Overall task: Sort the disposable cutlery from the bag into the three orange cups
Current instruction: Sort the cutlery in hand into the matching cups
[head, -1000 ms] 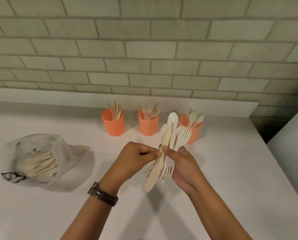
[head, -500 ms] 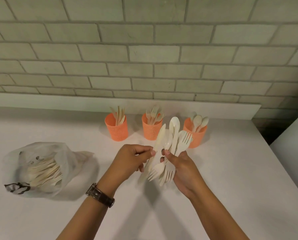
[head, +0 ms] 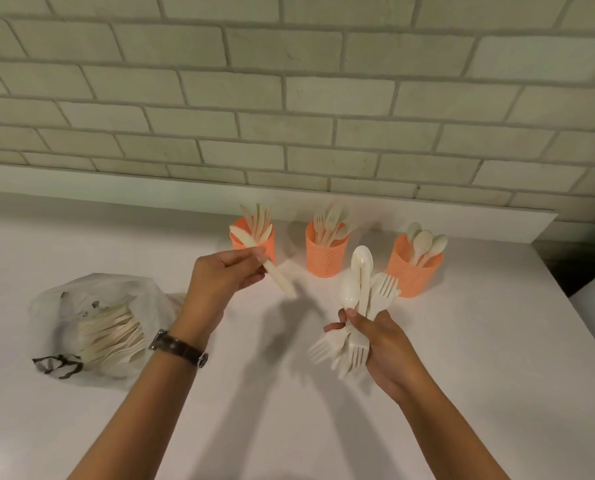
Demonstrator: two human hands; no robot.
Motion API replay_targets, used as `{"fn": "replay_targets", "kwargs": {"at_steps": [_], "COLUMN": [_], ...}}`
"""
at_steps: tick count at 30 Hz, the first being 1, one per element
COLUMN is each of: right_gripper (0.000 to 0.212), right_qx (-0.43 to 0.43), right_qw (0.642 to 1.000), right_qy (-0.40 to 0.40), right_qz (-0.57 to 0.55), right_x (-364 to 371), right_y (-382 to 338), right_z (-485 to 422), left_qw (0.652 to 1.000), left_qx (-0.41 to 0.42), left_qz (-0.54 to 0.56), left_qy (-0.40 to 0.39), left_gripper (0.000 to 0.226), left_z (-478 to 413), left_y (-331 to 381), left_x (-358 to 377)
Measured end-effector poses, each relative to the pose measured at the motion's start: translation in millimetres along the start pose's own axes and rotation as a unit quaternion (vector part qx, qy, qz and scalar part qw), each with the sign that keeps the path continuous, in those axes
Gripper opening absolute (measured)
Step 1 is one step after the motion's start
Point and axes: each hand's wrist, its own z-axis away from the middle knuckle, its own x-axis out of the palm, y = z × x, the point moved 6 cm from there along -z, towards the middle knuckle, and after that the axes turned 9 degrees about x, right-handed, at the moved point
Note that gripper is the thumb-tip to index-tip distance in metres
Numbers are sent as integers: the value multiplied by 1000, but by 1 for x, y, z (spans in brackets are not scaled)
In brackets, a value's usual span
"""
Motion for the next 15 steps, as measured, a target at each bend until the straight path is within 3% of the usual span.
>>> {"fn": "replay_targets", "kwargs": {"at_steps": [6, 9, 12, 15], "right_gripper": [18, 27, 52, 39], "right_qx": [10, 20, 24, 28], "right_qw": [999, 999, 999, 999], "right_qy": [21, 28, 28, 20], "right_qz": [26, 20, 3, -13], "right_x": [-15, -20, -22, -24], "right_y": [11, 15, 17, 18], "right_z": [-9, -13, -17, -22], "left_qw": [984, 968, 959, 953], "left_qx": [100, 123, 109, 66], "left_qz": [-91, -133, -185, -258], "left_qy": [115, 175, 186, 147], "left_gripper": [20, 27, 36, 29], "left_z": [-70, -99, -121, -136], "left_y": [0, -4, -17, -43], "left_x": [-23, -29, -30, -30]}}
